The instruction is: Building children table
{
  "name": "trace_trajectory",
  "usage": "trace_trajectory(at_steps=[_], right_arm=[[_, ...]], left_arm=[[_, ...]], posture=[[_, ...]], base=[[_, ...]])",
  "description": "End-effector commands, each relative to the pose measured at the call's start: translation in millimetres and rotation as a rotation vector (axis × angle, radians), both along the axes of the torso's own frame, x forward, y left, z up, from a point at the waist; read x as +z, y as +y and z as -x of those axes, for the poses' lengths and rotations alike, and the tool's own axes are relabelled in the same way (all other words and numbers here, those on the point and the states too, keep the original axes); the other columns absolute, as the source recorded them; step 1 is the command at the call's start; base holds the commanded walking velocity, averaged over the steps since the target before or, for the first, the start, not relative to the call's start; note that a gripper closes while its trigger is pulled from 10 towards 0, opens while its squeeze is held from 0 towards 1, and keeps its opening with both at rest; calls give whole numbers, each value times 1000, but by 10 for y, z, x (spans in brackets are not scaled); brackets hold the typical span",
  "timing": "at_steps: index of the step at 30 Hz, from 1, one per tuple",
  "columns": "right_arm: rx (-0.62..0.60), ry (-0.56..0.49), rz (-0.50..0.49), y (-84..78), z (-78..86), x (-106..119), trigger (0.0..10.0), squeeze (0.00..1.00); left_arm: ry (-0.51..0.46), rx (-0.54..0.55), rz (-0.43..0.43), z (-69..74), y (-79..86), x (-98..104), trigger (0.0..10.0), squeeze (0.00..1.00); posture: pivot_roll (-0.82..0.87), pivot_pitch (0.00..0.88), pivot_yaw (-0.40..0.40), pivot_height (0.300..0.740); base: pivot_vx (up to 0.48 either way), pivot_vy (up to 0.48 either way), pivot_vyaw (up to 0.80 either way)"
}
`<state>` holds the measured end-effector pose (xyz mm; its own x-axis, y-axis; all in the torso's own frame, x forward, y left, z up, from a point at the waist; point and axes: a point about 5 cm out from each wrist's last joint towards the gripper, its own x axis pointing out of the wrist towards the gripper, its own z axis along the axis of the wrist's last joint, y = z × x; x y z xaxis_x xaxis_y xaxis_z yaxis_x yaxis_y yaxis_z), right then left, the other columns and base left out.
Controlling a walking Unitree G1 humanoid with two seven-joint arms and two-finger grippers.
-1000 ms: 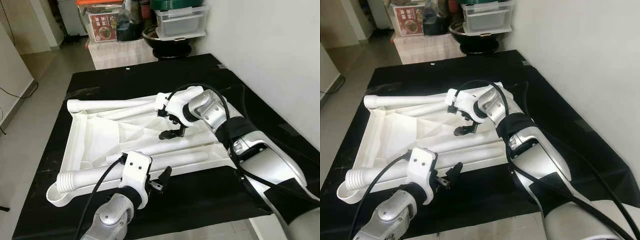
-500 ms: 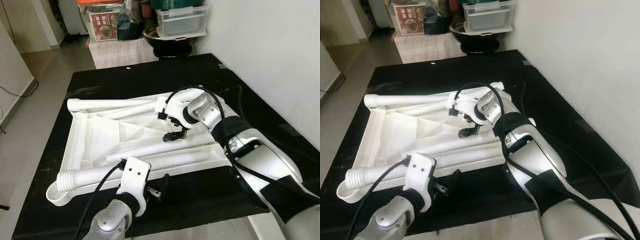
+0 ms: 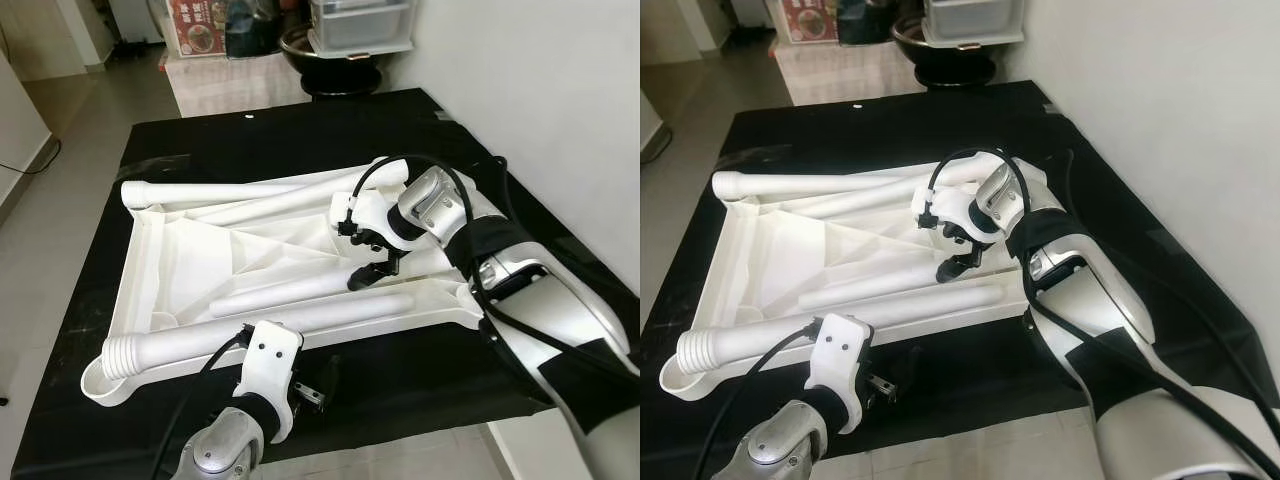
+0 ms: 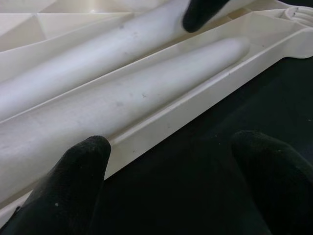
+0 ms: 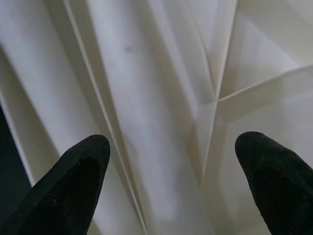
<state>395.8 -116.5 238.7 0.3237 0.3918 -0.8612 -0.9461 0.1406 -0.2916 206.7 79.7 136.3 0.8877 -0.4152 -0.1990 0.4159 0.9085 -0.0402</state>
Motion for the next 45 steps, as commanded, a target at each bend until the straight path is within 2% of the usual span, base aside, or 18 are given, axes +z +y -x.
trace_trajectory(at_steps=[1,9,10,11,12,13,14,15,16,26,30,32,33,35,36,39,40,45], right_arm=[[21,-7,33,14,-3,43,10000,0],[-72,-32,174,-154,-25,-127,10000,0],[-87,-32,178,-174,-27,-135,8314,0],[-87,-32,178,-174,-27,-135,8314,0],[-90,-30,175,-175,-27,-132,4471,0],[-90,-30,175,-175,-27,-132,4471,0],[-93,-32,174,-178,-29,-124,824,0],[-93,-32,174,-178,-29,-124,824,0],[-97,-34,172,-182,-32,-112,0,0],[-100,-33,161,-202,-36,-72,0,0],[-135,-64,14,-139,-63,45,0,0],[-172,-107,-141,-90,-94,186,0,0],[-172,-107,-141,-90,-94,186,0,0],[-209,-140,-273,-78,-117,305,0,0],[-233,-156,-361,-89,-128,383,1255,0],[-247,-164,-415,-99,-133,430,1255,0],[-272,-153,-510,-127,-132,505,10000,0],[-321,-137,-675,-196,-129,625,10000,0]], left_arm=[[4,2,-3,20,19,9,10000,0],[-2,3,-10,4,17,19,10000,0],[-3,5,-11,2,22,23,10000,0],[-3,5,-11,2,22,23,10000,0],[-4,6,-11,2,23,24,10000,0],[-4,6,-11,2,23,24,10000,0],[-5,7,-12,0,24,26,10000,0],[-5,7,-12,0,24,26,10000,0],[-7,7,-13,-4,26,28,10000,0],[-10,13,-14,-24,34,27,10000,0],[-26,22,-13,-62,59,53,10000,0],[-46,38,-8,-106,94,94,10000,0],[-46,38,-8,-106,94,94,10000,0],[-64,52,-5,-147,131,131,10000,0],[-78,61,-2,-177,158,158,10000,0],[-87,67,1,-195,175,176,10000,0],[-100,72,-8,-236,208,195,10000,0],[-146,75,-11,-349,273,285,10000,0]], posture=[[-59,121,-14,740],[-57,117,-12,740],[-57,117,-12,740],[-57,117,-12,740],[-57,117,-12,740],[-57,117,-12,740],[-59,115,-12,740],[-59,115,-12,740],[-60,113,-13,740],[-62,106,-10,740],[-60,95,-7,740],[-58,89,-6,740],[-58,89,-6,740],[-60,81,-2,740],[-60,75,0,740],[-60,75,0,740],[-57,53,3,740],[-57,34,1,740]], base=[[0,0,0],[0,0,0],[0,0,0],[0,0,0],[0,0,0],[0,0,0],[0,0,0],[0,0,0],[0,0,0],[0,0,0],[0,0,0],[0,0,0],[0,0,0],[0,0,0],[0,0,0],[0,0,0],[0,0,0],[0,0,0]])
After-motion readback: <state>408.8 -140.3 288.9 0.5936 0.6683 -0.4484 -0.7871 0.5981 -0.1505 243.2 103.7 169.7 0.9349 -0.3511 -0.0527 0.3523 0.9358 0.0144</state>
